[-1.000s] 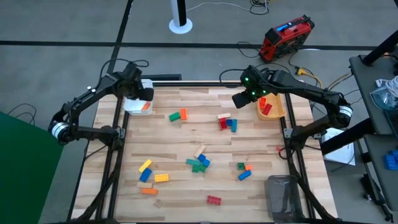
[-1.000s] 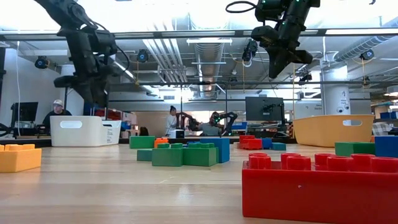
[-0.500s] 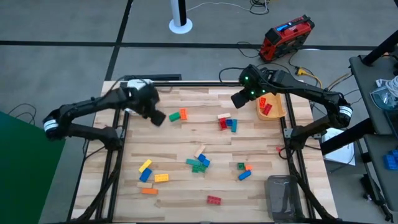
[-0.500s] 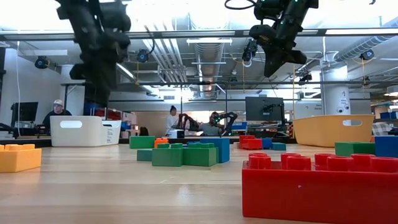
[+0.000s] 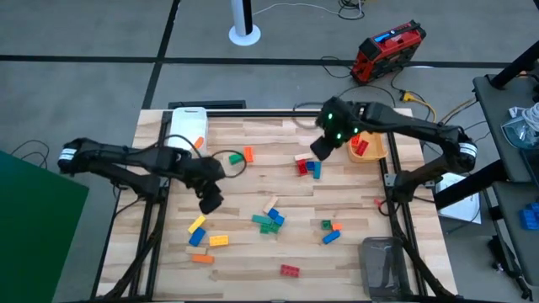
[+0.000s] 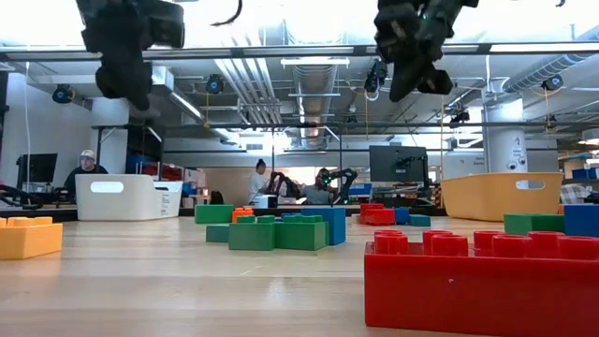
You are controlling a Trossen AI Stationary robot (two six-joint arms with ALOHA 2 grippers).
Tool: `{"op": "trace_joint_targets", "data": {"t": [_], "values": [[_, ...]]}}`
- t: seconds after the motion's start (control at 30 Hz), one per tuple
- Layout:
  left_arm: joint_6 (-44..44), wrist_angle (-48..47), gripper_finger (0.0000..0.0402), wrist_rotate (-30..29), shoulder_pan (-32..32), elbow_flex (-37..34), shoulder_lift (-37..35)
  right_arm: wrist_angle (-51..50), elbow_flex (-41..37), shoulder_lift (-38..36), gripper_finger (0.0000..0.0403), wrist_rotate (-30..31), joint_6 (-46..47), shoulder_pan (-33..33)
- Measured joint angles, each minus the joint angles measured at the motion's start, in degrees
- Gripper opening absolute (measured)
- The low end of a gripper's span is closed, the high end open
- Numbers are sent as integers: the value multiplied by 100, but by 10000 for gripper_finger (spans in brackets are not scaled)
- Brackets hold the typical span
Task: Sort blocks by size
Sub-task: Put the bottom big green block into the white bin
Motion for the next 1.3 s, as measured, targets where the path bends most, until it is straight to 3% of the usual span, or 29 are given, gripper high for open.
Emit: {"op": "trace_joint_targets", "data": {"t": [0.1, 0.33, 0.67, 1.07, 1.3], "values": [[275, 393, 117, -330, -243, 0, 90, 2, 0, -2, 13, 217, 498, 583], [1166, 1474, 117, -504, -364, 0, 437, -2, 24, -28, 13, 884, 1970, 2092], [2276, 2186, 121, -397, -391, 2, 1300, -50, 63, -108, 13, 1844, 3839, 3700], [2865, 3097, 184, -346, -757, 2, 2313, -212, 63, -435, 13, 2752, 4765, 4427], [2998, 3369, 217, -492, -908, 0, 2899, -215, 61, -431, 13, 2823, 4804, 4447]]}}
